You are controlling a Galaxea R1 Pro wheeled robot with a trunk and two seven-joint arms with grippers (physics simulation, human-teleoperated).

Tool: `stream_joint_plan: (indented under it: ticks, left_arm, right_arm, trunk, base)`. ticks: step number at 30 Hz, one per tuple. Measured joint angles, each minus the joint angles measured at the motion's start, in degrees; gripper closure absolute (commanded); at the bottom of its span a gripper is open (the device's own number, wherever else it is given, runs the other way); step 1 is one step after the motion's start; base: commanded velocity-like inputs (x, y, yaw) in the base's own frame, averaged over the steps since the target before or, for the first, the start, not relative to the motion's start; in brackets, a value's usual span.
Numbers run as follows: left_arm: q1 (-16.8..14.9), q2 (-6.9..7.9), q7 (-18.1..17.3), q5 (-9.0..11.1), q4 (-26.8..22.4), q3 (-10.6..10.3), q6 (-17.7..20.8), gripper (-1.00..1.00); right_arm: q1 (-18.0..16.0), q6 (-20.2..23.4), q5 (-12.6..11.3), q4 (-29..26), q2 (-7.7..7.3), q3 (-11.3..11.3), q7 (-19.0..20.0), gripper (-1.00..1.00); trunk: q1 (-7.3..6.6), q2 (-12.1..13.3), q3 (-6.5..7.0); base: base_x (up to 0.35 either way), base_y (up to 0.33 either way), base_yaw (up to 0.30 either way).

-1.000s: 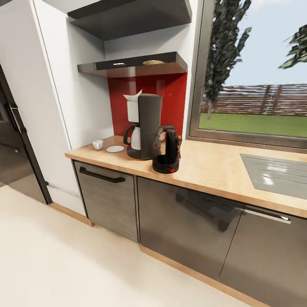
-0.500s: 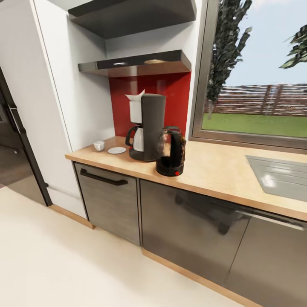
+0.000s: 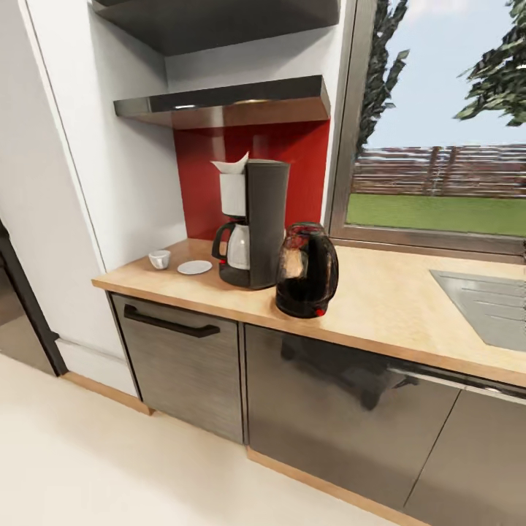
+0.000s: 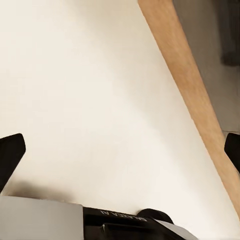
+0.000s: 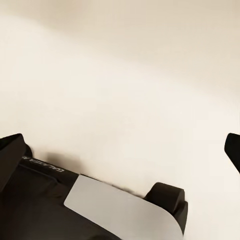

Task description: Set up a coffee station on the kitchen countertop: keep the coffee maker on the countertop, move the bottle of coffee from the kitchen shelf to the counter next to the coffee maker, place a paper coffee filter on top of the coffee maker, put the saucer next to the coffee maker with the coffee cup on the saucer, and place the electric kettle next to the coffee maker.

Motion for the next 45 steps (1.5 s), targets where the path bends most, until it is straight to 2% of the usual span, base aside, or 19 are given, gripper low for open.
stream_joint_plan:
  ticks: [18,32,45]
  left_arm:
    - [0.0,0.0,0.0,0.0,0.0,0.0,0.0,-1.0]
    - [0.0,0.0,0.0,0.0,0.0,0.0,0.0,-1.0]
    - [0.0,0.0,0.0,0.0,0.0,0.0,0.0,-1.0]
  right_arm:
    - [0.0,0.0,0.0,0.0,0.0,0.0,0.0,-1.0]
    - [0.0,-0.1,0.0,-0.1,0.01,0.0,0.0,-1.0]
    - [0.0,-0.1,0.0,-0.1,0.0,0.0,-0.1,-1.0]
  trunk:
    - [0.01,0.0,0.0]
    - [0.02,0.0,0.0]
    - [0.02,0.0,0.0]
  base:
    - [0.177,0.266,-0.277]
    - [0.095,0.296,-0.073]
    - [0.004,0.114,-0.246]
